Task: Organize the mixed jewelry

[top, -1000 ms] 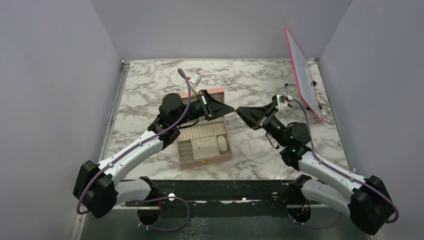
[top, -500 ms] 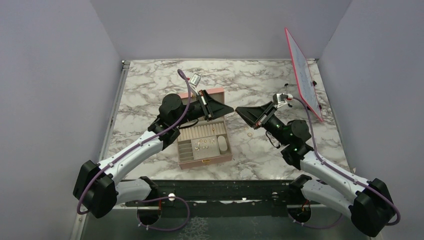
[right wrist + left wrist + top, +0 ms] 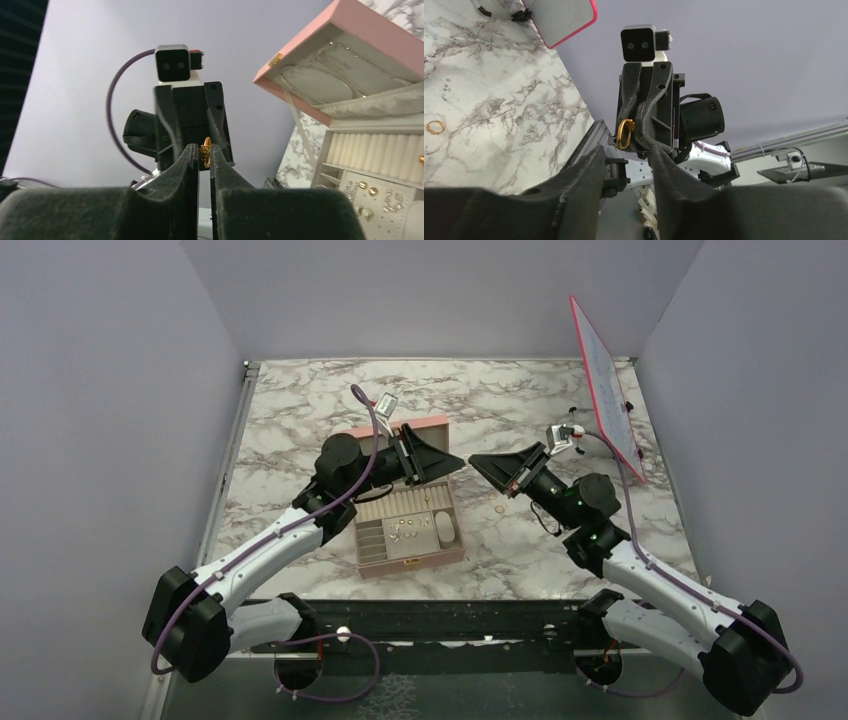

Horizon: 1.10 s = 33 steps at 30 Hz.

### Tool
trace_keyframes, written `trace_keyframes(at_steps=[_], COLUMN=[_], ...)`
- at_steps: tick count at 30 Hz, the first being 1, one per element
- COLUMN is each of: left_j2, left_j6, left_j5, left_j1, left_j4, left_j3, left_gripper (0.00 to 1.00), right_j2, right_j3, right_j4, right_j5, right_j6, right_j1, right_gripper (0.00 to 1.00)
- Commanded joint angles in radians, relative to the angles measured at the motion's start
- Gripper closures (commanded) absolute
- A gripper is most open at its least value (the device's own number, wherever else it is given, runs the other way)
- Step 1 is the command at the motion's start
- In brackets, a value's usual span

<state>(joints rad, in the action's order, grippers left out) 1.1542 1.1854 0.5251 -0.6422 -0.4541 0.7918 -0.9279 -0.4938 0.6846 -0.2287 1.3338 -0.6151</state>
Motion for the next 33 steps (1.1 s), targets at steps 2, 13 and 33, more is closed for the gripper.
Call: trace_keyframes(at_steps=[2, 13, 33], left_j2=[-0.075, -0.239, -0.350], left_j6=[-0.082, -0.371, -0.535], left_j5=[-0.101, -0.483, -0.717], left_j1=[0.011, 0.012, 0.013], left_j4=[0.021, 0.490, 0.677], left_j3=[-0.045, 0.027, 0.055], left_gripper=[0.42, 0.13, 0.05], right_j2=[0.021, -0.166, -0.561], right_j3=[-0.060, -0.181, -0.464], right_j4=[-0.182, -0.454, -0.671], right_j5=[0.044, 0.081, 0.645], right_j6=[-0.147, -0.451, -0.655], right_j1=[0.003, -0.015, -0.381], right_gripper=[0.92, 0.94, 0.94])
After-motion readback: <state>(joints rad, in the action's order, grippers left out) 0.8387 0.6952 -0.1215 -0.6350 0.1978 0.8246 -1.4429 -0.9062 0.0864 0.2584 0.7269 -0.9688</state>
